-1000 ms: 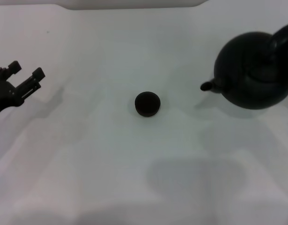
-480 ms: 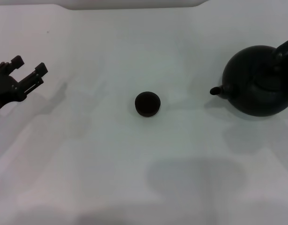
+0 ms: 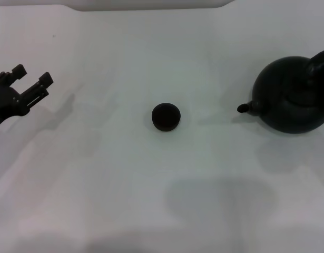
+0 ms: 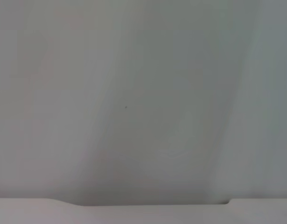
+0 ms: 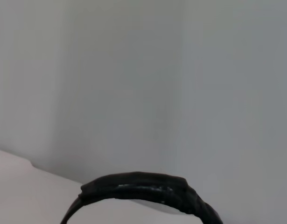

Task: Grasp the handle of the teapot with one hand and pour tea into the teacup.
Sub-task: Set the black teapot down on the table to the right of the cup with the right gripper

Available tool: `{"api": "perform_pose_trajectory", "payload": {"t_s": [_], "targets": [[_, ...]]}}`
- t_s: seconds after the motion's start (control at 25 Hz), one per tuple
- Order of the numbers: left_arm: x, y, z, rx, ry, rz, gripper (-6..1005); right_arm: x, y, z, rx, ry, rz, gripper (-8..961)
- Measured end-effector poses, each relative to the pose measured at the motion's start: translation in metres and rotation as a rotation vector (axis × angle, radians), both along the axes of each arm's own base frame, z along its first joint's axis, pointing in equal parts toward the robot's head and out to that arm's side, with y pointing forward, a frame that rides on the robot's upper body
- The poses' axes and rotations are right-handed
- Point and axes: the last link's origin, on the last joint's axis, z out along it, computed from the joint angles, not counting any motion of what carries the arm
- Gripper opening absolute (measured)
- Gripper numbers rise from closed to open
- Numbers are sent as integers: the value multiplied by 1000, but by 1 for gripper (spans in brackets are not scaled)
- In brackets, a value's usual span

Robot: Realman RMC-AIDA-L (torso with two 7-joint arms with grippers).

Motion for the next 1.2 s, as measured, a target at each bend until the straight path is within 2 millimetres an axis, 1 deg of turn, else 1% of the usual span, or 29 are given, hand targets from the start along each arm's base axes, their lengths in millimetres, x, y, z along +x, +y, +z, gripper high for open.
{"api": "perform_pose_trajectory", "payload": {"t_s": [0.64,0.96,1.2], "targets": [[2,1,-3,-4,-4,-1,789,8,-7,-4,1,-49,-10,106],[2,1,-3,-5,-5,1,790,10,-6,-1,14,-47,-16,102],[1,0,-4,-7,-8,5,790,10,-6,-1,12,-40,-16,152]]}}
